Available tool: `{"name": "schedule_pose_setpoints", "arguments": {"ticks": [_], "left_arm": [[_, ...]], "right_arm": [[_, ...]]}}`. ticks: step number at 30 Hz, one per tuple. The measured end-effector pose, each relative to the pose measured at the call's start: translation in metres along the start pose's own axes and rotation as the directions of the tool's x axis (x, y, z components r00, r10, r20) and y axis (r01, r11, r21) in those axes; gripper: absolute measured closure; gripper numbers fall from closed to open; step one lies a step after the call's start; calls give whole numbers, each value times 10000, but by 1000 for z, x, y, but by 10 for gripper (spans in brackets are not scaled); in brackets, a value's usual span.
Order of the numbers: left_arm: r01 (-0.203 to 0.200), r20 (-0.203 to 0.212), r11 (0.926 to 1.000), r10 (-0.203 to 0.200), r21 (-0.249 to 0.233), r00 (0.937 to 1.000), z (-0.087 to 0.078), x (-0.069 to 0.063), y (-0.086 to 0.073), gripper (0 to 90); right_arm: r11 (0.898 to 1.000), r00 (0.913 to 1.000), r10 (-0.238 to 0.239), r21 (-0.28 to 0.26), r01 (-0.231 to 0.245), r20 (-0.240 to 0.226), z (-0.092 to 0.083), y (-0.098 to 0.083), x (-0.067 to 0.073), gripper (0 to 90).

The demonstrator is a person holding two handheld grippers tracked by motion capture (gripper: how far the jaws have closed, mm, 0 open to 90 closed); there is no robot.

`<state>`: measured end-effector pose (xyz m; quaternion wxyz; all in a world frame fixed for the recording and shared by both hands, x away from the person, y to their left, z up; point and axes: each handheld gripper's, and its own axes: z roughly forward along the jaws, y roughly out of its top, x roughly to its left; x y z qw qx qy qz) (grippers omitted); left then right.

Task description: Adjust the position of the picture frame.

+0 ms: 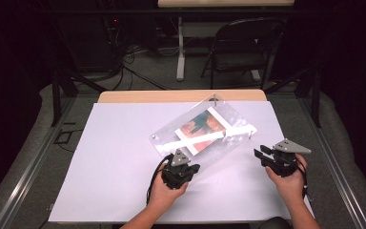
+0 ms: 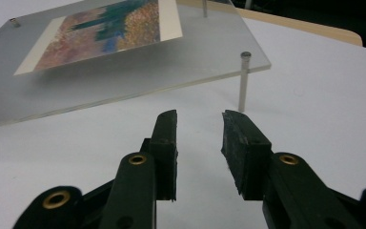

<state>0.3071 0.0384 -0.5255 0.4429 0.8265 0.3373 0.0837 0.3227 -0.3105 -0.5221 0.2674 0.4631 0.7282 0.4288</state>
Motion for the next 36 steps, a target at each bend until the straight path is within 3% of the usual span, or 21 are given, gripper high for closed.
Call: {"name": "schedule_pose_setpoints", "arguments": {"ticks": [2,13,24,29,30,36], "left_arm": [[-87,198,9998,84,192,9998,7,-5,-3,900],[-80,334,9990,65,445,9994,18,-10,-7,900],[-97,310,9984,80,557,9995,23,-11,-10,900],[-17,349,9983,-4,582,9994,24,-10,-9,900],[-6,343,9983,-13,582,9994,24,-10,-9,900],[18,376,9982,-40,593,9993,24,-11,-8,900]], "right_arm": [[10000,10000,28,37,-28,79,1,0,-4,666],[9993,9990,-206,315,194,387,22,1,-21,676],[9964,9989,-312,804,283,351,69,9,-35,686],[9967,9988,-296,773,266,388,80,14,-37,682],[9955,9980,-491,829,456,407,85,16,-36,700],[9935,9971,-631,971,588,421,94,15,-34,784]]}}
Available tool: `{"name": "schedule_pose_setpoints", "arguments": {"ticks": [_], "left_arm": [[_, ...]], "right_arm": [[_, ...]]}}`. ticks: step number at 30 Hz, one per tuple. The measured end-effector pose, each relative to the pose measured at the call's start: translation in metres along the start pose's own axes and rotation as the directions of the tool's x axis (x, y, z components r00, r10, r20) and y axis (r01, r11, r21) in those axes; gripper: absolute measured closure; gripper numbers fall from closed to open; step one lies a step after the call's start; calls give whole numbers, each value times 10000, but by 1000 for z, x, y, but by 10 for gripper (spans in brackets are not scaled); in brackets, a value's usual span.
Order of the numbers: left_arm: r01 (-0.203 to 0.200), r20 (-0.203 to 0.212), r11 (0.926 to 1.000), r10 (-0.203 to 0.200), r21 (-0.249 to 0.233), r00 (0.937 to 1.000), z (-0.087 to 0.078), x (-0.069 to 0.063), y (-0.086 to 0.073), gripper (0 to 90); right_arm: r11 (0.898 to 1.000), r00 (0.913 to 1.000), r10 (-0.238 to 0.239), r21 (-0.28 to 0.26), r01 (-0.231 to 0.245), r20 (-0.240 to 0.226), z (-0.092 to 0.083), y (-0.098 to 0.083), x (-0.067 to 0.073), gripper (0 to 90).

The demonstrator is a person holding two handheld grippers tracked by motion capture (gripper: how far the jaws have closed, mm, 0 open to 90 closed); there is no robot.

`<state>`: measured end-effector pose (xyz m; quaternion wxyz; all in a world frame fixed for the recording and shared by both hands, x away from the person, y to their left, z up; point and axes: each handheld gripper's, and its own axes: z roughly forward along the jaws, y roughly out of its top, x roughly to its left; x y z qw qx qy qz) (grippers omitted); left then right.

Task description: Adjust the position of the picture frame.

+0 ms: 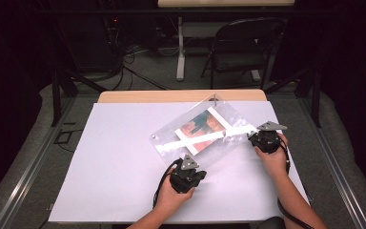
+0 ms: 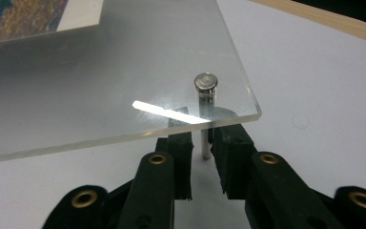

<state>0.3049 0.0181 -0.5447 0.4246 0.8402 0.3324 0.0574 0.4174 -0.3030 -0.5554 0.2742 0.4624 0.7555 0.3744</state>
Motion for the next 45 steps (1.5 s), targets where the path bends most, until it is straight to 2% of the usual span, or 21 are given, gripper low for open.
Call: {"name": "schedule_pose_setpoints", "arguments": {"ticks": [10,15,22,26,30,38,45], "left_arm": [[-30,67,10000,30,85,10000,3,-1,0,900],[-32,59,9999,32,96,10000,2,-1,0,900],[-57,-123,10000,57,13,9999,0,0,3,900],[-100,-20,9997,101,209,9999,1,-1,3,900],[-91,53,9995,89,289,9999,3,-3,3,900],[-124,-231,9982,137,580,9996,4,-5,1,900],[-43,-293,9970,66,772,9995,5,-5,0,900]], "right_arm": [[9998,9999,117,143,-116,-50,4,-5,-4,835],[9999,10000,-48,157,48,42,2,-4,-2,844],[9993,9997,-262,284,262,-24,-8,-4,2,846],[9978,9988,-487,447,491,-101,-16,-4,6,848],[9980,9990,-423,474,429,-146,-23,-2,9,847],[9978,9992,-377,532,384,-146,-35,3,14,847],[9975,9992,-369,596,378,-167,-39,4,17,848]]}}
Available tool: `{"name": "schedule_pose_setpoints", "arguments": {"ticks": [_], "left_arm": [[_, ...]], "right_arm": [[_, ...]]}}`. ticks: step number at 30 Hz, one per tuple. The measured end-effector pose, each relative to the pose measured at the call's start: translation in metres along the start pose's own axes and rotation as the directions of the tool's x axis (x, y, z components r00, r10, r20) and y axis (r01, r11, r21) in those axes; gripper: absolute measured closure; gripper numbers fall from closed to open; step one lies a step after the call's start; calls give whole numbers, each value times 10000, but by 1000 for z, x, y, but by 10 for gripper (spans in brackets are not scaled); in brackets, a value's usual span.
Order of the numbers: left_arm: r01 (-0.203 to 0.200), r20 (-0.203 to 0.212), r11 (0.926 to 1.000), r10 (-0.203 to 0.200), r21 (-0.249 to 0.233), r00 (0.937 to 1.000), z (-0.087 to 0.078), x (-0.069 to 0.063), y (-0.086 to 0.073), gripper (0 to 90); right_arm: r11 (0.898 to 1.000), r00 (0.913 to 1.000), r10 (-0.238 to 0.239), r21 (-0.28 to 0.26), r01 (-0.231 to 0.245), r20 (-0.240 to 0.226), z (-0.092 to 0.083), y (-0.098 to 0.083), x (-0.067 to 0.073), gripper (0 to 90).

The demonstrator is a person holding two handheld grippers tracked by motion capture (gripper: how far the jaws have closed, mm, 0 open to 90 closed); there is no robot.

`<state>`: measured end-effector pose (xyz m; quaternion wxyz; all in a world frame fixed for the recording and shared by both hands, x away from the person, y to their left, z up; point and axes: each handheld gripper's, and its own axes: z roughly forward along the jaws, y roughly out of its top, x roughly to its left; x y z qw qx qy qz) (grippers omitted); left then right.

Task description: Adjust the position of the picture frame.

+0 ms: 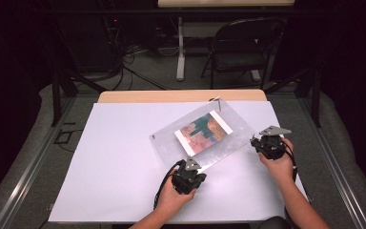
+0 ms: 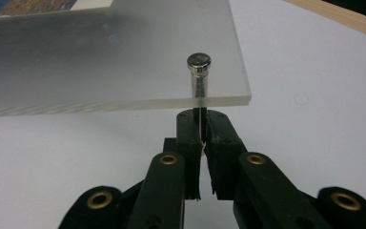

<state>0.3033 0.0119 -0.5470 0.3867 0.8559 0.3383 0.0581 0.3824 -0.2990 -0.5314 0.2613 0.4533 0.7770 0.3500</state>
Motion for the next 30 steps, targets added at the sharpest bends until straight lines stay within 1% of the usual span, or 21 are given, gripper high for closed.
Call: {"name": "schedule_pose_setpoints", "arguments": {"ticks": [7,12,20,25,26,27,30], "left_arm": [[127,-130,9999,-126,90,9998,1,0,-1,900],[121,-180,9999,-120,27,9998,0,0,0,900],[175,-253,9998,-175,-20,9995,-3,-1,1,900],[221,-341,9998,-222,-27,9992,-6,3,1,900],[228,-372,9997,-229,-36,9990,-7,5,1,900],[335,-465,9994,-340,-114,9983,-8,9,1,900],[356,-539,9993,-359,-75,9979,-11,13,2,900]], "right_arm": [[10000,10000,59,-5,-59,-34,-5,2,2,847],[9999,9999,128,-30,-128,-47,-8,3,4,847],[10000,10000,-21,-65,21,-19,-11,4,5,849],[9999,10000,-61,-162,60,-68,-11,4,8,850],[9999,10000,-61,-162,60,-68,-11,4,8,850],[9998,9999,-95,-153,93,-122,-12,4,10,851],[9995,9996,-241,-210,238,-176,-13,5,14,853]]}}
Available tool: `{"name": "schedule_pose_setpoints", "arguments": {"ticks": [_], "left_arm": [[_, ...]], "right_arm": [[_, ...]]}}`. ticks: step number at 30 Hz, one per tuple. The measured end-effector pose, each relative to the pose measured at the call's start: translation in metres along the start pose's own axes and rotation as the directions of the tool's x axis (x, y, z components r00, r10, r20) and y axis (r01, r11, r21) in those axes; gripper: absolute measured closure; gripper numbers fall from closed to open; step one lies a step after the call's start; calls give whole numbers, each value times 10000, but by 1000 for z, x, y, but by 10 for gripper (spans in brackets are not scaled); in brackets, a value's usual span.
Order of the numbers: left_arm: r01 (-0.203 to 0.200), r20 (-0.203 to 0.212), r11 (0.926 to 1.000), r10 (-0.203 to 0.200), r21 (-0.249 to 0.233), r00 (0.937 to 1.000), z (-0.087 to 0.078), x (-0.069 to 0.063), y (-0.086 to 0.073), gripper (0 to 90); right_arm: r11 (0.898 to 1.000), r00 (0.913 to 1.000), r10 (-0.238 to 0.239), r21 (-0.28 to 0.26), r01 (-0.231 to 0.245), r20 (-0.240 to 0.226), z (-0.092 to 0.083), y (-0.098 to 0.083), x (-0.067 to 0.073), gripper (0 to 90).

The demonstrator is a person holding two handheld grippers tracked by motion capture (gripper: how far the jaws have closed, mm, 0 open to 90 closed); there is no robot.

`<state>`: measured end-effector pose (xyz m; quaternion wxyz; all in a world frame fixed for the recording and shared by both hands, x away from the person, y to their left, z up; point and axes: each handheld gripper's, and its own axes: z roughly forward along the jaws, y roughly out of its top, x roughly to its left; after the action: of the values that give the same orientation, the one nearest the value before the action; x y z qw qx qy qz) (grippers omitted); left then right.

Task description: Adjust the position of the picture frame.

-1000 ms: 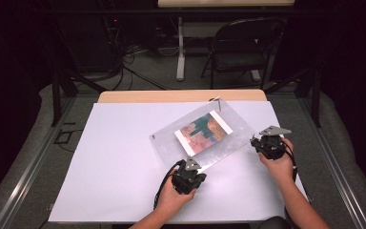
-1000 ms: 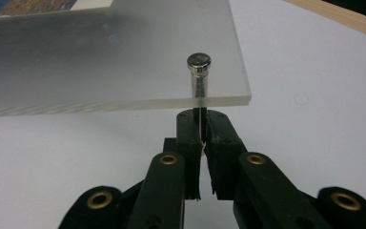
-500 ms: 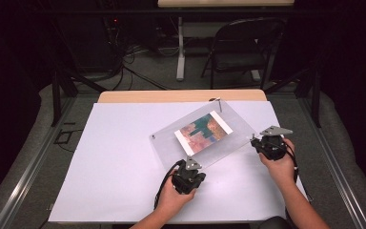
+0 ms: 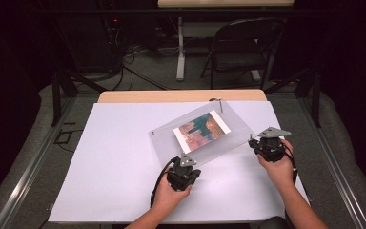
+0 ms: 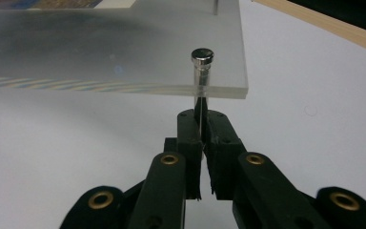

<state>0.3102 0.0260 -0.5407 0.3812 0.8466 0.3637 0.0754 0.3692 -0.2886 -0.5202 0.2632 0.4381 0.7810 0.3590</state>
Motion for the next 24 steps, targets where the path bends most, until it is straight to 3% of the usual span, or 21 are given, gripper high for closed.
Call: {"name": "schedule_pose_setpoints", "arguments": {"ticks": [9,14,24], "left_arm": [[455,-225,9984,-462,-343,9987,-10,23,4,900],[400,-415,9985,-415,-364,9983,-11,27,4,900],[800,-705,9957,-833,-472,9940,-19,46,2,900]], "right_arm": [[9989,9981,-377,-305,362,-495,-7,2,15,857],[9988,9967,-392,-313,371,-706,-12,1,22,858],[9985,9897,-447,-389,397,-1361,-22,-2,42,859]]}}
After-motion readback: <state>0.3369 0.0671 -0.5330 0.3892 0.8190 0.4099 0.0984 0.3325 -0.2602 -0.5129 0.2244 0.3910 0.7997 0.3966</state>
